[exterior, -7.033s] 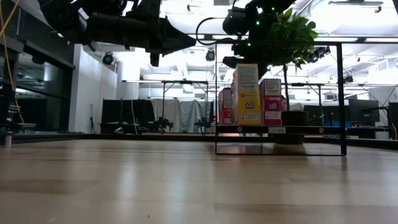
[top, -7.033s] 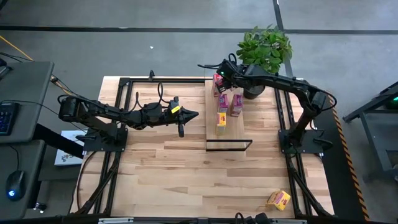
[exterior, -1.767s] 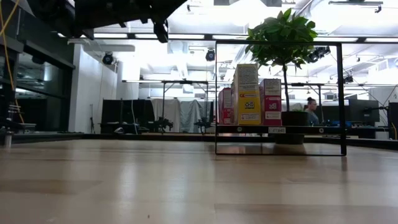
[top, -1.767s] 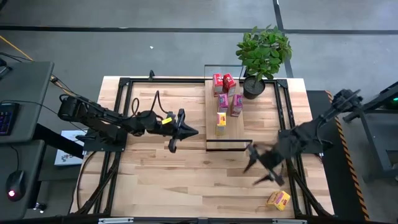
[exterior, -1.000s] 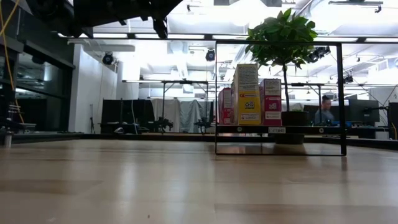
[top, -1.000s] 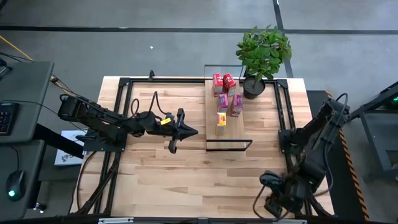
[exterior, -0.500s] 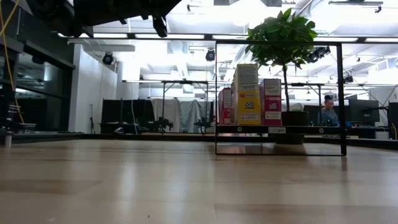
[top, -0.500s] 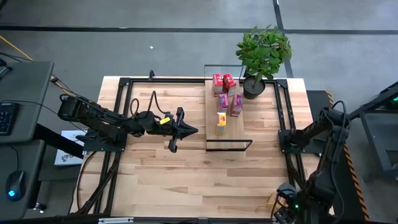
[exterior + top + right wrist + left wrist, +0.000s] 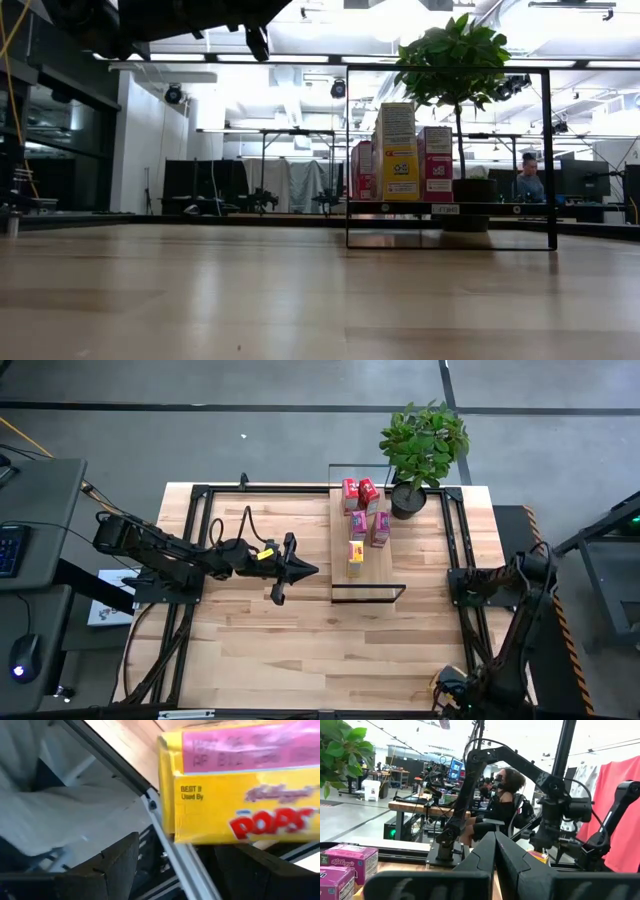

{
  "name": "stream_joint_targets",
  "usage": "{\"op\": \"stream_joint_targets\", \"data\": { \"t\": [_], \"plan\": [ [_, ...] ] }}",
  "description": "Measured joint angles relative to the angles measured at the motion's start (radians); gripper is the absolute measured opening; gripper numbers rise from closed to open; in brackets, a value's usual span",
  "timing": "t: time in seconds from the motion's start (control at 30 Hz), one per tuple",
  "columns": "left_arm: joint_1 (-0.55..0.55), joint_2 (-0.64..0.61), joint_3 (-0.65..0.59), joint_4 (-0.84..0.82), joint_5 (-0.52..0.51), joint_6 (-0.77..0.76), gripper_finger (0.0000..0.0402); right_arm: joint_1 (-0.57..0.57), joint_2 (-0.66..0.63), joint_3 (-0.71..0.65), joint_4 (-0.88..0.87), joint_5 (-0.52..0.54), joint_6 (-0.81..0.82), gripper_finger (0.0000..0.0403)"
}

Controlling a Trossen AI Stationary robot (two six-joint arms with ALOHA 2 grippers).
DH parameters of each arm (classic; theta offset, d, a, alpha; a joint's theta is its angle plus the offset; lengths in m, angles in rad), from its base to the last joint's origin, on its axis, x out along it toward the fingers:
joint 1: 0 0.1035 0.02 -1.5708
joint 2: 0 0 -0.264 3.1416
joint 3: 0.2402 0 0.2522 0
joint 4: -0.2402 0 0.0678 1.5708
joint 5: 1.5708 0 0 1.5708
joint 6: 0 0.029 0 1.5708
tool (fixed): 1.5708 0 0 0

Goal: Stack cereal on shelf
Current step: Put the yellow cereal box on the shelf

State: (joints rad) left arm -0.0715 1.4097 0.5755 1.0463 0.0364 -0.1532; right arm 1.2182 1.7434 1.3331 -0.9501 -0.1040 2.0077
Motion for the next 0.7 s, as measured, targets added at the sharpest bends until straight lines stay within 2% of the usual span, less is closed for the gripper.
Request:
{"op": "stream_joint_targets", "data": {
  "t": [0.1,0.23,0.7],
  "plan": [
    [0.000,0.000,0.000,0.000,0.000,-0.001,0.0000,0.001,0.029,0.000,-0.001,-0.003,-0.037,0.0251],
    [0.000,0.000,0.000,0.000,0.000,-0.001,0.0000,0.003,0.058,0.000,-0.007,0.046,-0.052,0.0251],
    [0.000,0.000,0.000,0.000,0.000,-0.001,0.0000,0.047,0.146,0.000,-0.012,0.052,-0.053,0.0251]
  ]
}}
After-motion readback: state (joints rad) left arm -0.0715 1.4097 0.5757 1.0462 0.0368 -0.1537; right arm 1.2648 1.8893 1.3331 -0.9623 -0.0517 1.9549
